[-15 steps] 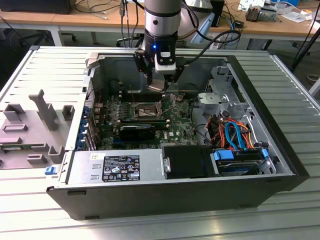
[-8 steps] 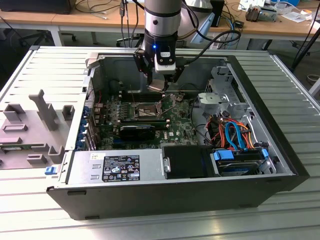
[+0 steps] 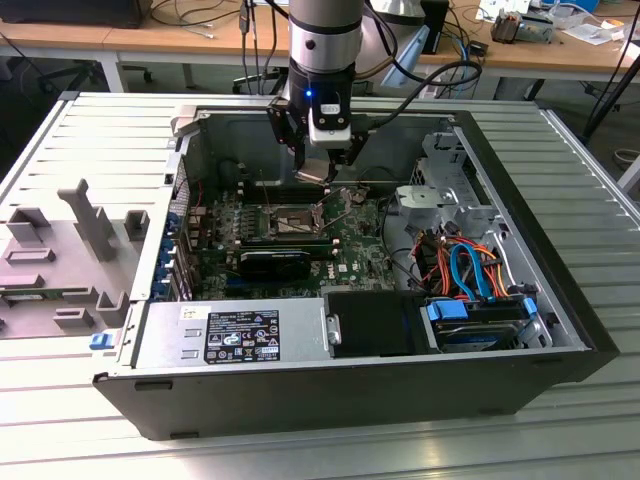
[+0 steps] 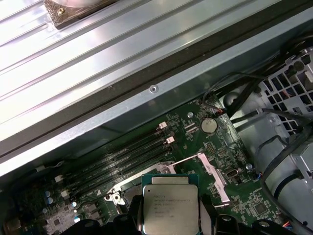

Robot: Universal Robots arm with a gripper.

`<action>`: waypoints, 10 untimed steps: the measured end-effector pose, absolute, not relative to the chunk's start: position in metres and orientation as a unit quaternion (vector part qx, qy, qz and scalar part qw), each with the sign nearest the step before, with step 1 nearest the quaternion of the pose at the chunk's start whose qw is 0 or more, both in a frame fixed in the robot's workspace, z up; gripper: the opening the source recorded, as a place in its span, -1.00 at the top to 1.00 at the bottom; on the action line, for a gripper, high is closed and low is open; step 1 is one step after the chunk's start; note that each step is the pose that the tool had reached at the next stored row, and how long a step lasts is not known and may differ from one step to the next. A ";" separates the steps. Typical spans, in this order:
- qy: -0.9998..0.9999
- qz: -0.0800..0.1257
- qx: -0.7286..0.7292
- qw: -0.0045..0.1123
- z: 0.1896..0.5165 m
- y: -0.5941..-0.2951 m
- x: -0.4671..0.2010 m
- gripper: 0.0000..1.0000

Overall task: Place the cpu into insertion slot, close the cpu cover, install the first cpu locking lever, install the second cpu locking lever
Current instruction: 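Place the cpu into insertion slot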

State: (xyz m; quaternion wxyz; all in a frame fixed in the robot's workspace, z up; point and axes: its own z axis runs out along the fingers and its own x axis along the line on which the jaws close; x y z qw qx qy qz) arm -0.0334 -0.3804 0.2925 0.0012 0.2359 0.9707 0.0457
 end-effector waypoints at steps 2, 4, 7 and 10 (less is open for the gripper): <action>0.970 0.046 0.238 0.001 0.292 -0.380 -0.033 -0.09; 0.969 0.046 0.241 0.001 0.292 -0.380 -0.033 -0.09; 0.969 0.046 0.243 0.001 0.292 -0.380 -0.033 -0.09; 0.968 0.046 0.246 0.002 0.292 -0.380 -0.033 -0.09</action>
